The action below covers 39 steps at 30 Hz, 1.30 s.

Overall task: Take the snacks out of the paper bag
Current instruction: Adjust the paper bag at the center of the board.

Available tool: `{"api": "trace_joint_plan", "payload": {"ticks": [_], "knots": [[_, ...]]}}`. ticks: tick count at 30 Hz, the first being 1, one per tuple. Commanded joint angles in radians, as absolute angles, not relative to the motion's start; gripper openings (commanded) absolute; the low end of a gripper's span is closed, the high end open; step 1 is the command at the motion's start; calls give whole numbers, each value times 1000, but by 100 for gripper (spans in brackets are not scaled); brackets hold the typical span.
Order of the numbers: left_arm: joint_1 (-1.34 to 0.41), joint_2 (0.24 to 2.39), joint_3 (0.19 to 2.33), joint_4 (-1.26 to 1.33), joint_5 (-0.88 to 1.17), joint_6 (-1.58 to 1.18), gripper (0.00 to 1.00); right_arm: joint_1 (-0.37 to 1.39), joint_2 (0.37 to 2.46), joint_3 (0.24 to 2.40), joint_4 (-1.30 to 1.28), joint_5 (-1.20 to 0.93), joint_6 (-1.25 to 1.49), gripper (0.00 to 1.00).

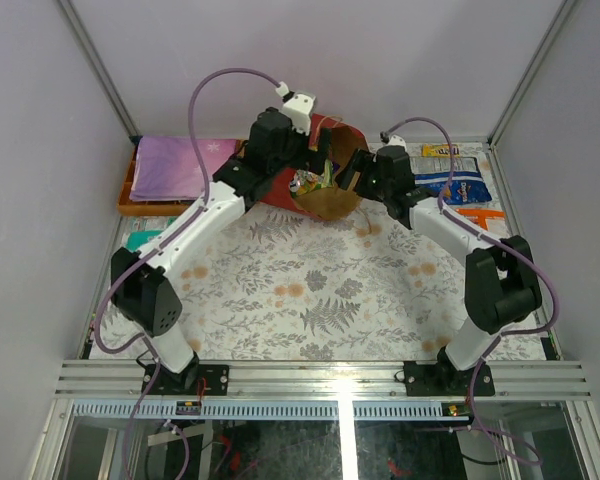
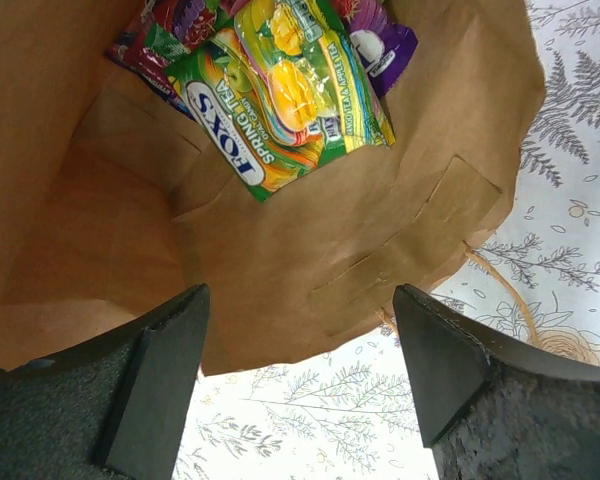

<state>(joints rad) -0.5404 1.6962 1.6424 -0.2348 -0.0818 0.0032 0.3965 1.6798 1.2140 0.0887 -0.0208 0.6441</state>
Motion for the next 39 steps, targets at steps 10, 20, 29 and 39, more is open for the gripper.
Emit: {"api": "trace_joint_plan", "payload": {"ticks": [10,20,29,39], "knots": [[-564,1896,1865,-91,-92,1,64,403,1669,1124,165,-91,669,75],[-572,1811,1762,-97,-128,11,0,403,1608,1068,202,9,647,71],[-572,1662,1534,-64,-146,-19,0,404,1634,1051,269,-38,753,71],[-572,1630,1481,-75,-132,-75,0,429,1581,955,353,62,947,74]]}}
